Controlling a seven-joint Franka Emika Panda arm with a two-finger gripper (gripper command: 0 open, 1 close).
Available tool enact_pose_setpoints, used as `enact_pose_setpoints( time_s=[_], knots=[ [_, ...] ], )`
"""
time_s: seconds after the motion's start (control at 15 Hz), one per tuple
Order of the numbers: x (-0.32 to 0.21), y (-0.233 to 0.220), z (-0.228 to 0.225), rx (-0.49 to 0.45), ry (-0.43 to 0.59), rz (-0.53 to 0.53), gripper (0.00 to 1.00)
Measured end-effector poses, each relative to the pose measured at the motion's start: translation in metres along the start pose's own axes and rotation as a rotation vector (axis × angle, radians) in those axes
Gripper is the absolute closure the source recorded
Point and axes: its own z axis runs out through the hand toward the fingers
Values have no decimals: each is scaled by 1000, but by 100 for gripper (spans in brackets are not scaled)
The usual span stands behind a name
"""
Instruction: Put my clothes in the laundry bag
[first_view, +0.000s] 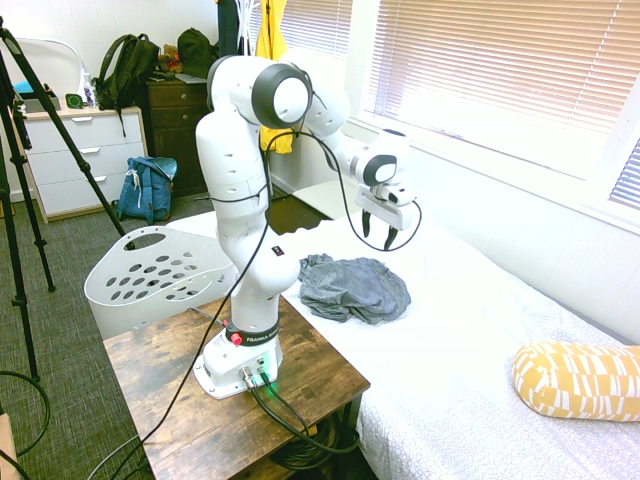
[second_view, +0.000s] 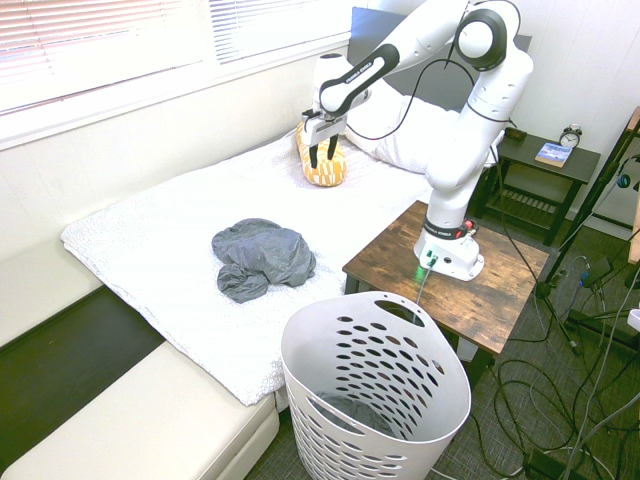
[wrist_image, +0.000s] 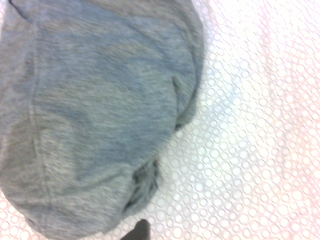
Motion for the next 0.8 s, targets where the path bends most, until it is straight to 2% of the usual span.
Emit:
enact_pose_setpoints(
  time_s=[0.33,0.67,0.8],
  knots=[
    [-35,-91,108,-6,-25,-94,0],
    [-45,-142,236,10,-131,-123,0],
    [-47,-151,269,16,-171,-137,0]
  ],
)
